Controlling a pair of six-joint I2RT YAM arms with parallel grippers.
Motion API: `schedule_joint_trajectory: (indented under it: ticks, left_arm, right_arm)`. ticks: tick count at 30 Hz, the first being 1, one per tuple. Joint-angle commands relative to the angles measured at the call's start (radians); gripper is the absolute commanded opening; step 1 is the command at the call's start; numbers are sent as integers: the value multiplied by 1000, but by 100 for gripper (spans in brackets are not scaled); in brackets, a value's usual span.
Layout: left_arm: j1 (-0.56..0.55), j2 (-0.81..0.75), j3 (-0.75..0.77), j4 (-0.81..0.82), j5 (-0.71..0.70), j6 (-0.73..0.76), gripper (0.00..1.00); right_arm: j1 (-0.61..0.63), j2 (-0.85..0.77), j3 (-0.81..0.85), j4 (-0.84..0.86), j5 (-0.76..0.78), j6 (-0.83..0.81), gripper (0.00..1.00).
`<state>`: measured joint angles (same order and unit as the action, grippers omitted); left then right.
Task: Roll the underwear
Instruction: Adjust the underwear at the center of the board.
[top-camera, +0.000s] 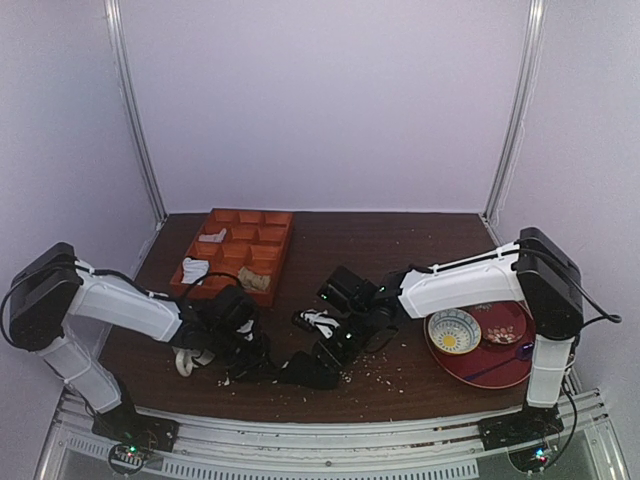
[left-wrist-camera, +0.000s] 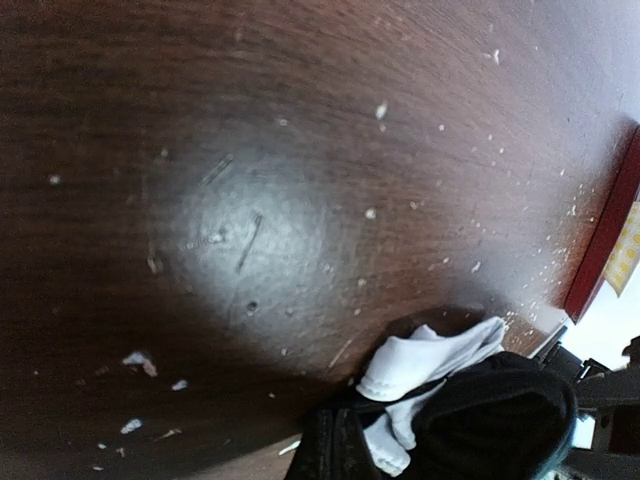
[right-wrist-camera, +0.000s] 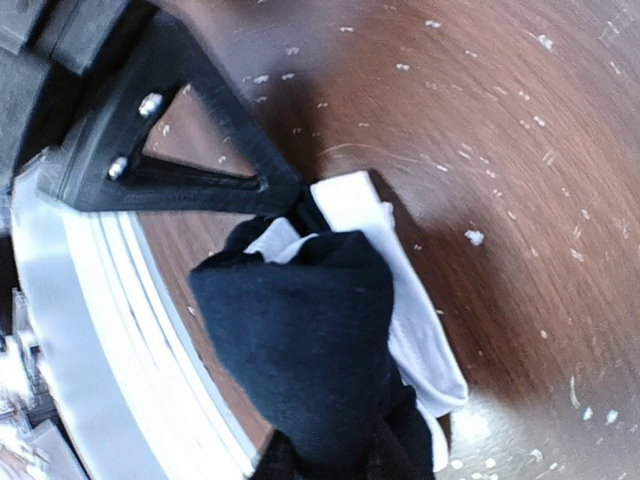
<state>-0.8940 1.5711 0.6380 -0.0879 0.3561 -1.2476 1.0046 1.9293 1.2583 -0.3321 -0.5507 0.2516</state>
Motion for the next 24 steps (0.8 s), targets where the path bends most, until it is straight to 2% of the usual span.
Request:
schedule_joint_trajectory:
  ticks: [1,3,9,13,17,24]
  left_arm:
    - [-7,11,-1,-80,-19,4,0]
    - [-7,-11,3,-96,-29,4,0]
    - [-2,-147,16,-208,-107,-6,0]
    - [-1,-275,22,-267,-162,-26,17]
    - [-3,-309,21,-236,-150,-52,31]
    - [-11,-251,10,-123,-95,-55,32]
  right_arm:
    - [-5,9,-20,-47,15,-2,4]
    - [-5,23,-21,-31,6,9,0]
    - [-3,56,-21,6,18,68,0]
    - [3,64,-24,33,11,94,0]
    - [14,76,-15,46,-7,103,0]
    - [36,124,32,52,-45,106,0]
